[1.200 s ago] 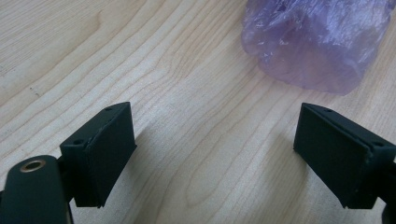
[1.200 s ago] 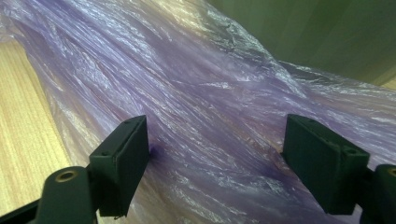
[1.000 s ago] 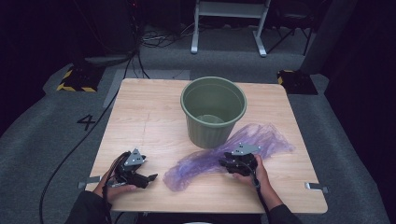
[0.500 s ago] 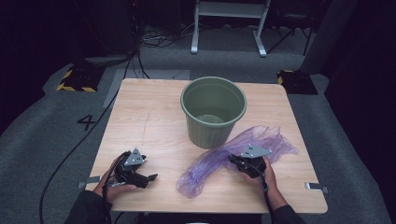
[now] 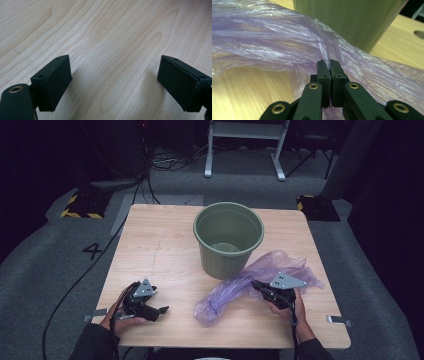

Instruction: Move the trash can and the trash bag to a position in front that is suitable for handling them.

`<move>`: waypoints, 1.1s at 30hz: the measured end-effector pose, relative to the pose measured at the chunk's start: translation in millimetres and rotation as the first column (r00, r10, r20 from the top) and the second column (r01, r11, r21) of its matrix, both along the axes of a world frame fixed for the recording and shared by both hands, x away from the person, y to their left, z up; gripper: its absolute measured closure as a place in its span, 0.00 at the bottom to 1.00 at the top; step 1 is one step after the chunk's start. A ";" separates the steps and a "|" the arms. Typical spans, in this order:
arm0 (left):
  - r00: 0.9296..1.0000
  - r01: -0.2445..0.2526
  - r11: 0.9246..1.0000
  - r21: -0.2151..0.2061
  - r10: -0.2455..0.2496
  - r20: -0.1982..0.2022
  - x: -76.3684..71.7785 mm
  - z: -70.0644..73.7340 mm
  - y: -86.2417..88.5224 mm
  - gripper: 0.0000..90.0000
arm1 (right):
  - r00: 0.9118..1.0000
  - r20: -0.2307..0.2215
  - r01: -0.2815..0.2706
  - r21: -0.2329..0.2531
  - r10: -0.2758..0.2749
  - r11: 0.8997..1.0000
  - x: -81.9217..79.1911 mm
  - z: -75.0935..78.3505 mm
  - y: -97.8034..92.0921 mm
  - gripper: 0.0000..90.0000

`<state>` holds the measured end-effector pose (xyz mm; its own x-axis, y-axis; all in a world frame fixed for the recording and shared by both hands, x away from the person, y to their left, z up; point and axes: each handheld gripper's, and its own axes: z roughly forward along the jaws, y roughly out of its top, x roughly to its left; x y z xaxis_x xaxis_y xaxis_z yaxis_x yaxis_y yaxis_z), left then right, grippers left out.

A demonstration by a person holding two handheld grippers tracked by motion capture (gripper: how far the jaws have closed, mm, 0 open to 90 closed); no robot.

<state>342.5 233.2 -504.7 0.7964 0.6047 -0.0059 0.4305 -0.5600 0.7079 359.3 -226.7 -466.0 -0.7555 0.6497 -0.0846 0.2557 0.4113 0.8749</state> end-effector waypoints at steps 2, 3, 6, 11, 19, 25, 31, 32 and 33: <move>1.000 -0.002 1.000 -0.001 0.002 -0.001 -0.2 -0.1 -0.1 0.13 | 1.000 0.021 -0.002 0.005 0.002 1.000 -1.8 4.2 -1.5 0.98; 1.000 -0.001 1.000 0.000 0.001 0.000 -0.1 0.0 0.0 0.13 | 1.000 0.026 0.000 0.011 0.000 1.000 -2.8 6.2 -2.4 0.98; 1.000 -0.003 1.000 0.001 0.003 0.001 -0.2 0.0 -0.1 0.13 | 0.999 0.037 0.002 0.028 -0.003 1.000 -4.0 9.3 -4.6 0.98; 1.000 -0.005 1.000 0.002 0.005 0.003 -0.4 0.0 -0.2 0.13 | 0.998 0.063 0.001 0.060 -0.004 0.998 -6.0 15.7 -10.1 0.98; 1.000 -0.002 1.000 0.000 0.002 0.001 -0.2 0.0 -0.1 0.13 | 0.995 0.096 0.003 0.084 -0.011 0.996 -10.3 25.7 -12.6 0.98; 1.000 -0.005 1.000 0.000 0.005 -0.001 -0.2 -0.1 -0.3 0.13 | 0.993 0.115 0.006 0.097 -0.017 0.995 -13.3 31.2 -14.7 0.98; 1.000 -0.005 1.000 0.000 0.005 0.000 -0.3 -0.1 -0.3 0.13 | 0.991 0.133 0.011 0.119 -0.027 0.993 -14.6 37.6 -19.8 0.99; 1.000 -0.006 1.000 0.000 0.006 0.000 -0.4 -0.1 -0.4 0.13 | 0.990 0.137 0.010 0.122 -0.027 0.993 -14.6 38.6 -20.2 0.99; 1.000 -0.005 1.000 0.002 0.005 0.003 -0.3 0.0 -0.2 0.13 | 0.990 0.140 0.012 0.122 -0.029 0.992 -14.9 39.8 -20.7 0.99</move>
<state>342.2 233.0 -504.7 0.7932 0.6090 -0.0020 0.4313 -0.5594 0.7079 344.4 -247.3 -426.2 -0.7277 0.6771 -0.1097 0.1329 0.2961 0.9459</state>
